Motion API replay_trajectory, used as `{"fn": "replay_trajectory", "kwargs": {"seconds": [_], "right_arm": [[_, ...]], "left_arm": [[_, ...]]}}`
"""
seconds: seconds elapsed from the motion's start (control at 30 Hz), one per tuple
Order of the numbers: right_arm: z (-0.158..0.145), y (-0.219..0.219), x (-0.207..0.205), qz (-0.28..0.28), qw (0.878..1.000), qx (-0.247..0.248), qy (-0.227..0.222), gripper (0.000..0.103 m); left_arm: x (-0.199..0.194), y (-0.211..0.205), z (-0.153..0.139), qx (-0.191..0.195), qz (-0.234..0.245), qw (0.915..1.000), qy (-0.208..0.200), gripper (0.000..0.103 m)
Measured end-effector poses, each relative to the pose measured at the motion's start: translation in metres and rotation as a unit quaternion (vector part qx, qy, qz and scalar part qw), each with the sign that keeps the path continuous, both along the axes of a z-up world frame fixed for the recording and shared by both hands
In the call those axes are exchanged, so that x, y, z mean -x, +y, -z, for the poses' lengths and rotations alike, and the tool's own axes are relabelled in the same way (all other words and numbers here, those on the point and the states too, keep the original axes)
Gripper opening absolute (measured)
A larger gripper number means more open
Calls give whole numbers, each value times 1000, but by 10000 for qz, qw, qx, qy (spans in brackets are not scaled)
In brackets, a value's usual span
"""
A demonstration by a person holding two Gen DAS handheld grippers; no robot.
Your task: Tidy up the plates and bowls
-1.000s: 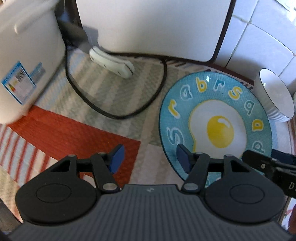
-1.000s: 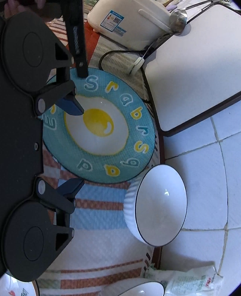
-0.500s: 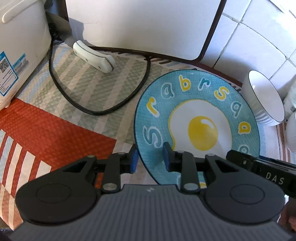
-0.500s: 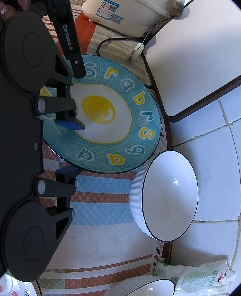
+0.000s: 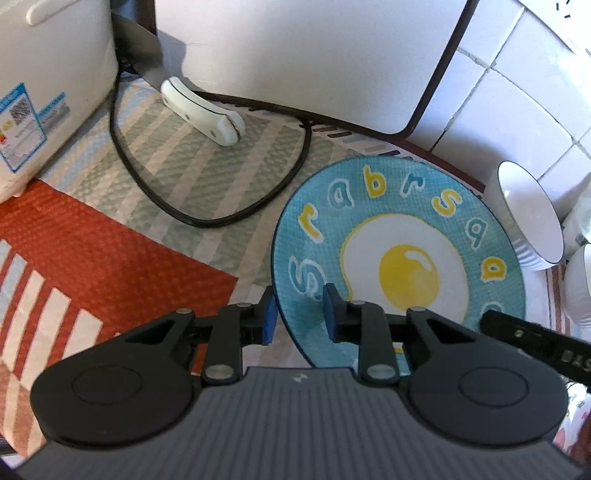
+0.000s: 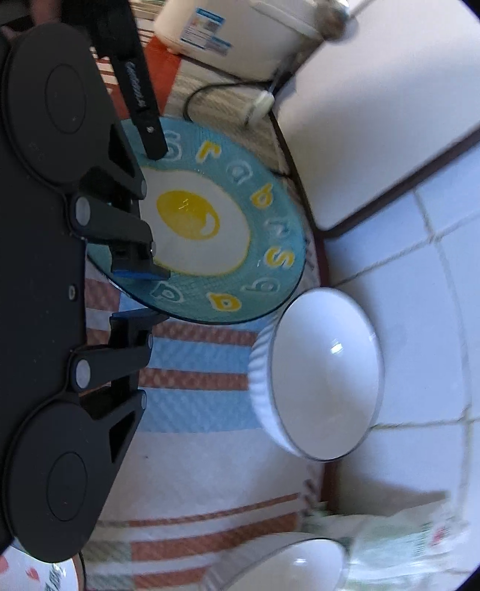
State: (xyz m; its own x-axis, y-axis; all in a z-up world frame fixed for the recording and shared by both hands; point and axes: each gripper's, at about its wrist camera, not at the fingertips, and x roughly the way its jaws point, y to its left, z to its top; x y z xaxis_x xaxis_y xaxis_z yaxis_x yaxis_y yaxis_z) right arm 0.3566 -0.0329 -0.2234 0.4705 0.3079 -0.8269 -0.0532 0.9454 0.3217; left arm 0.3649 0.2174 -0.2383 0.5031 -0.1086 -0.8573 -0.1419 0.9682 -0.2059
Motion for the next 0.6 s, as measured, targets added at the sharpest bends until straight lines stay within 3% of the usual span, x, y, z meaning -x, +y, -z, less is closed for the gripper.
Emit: {"fn": "replay_trajectory", "kwargs": {"seconds": [0.4, 0.6], "right_arm": [[-37, -12, 34, -174, 9998, 65, -46, 18], [-51, -31, 62, -71, 9999, -87, 84, 19]], "left_arm": [[39, -13, -27, -34, 196, 9998, -67, 23], [66, -37, -50, -306, 379, 9987, -117, 23]]}}
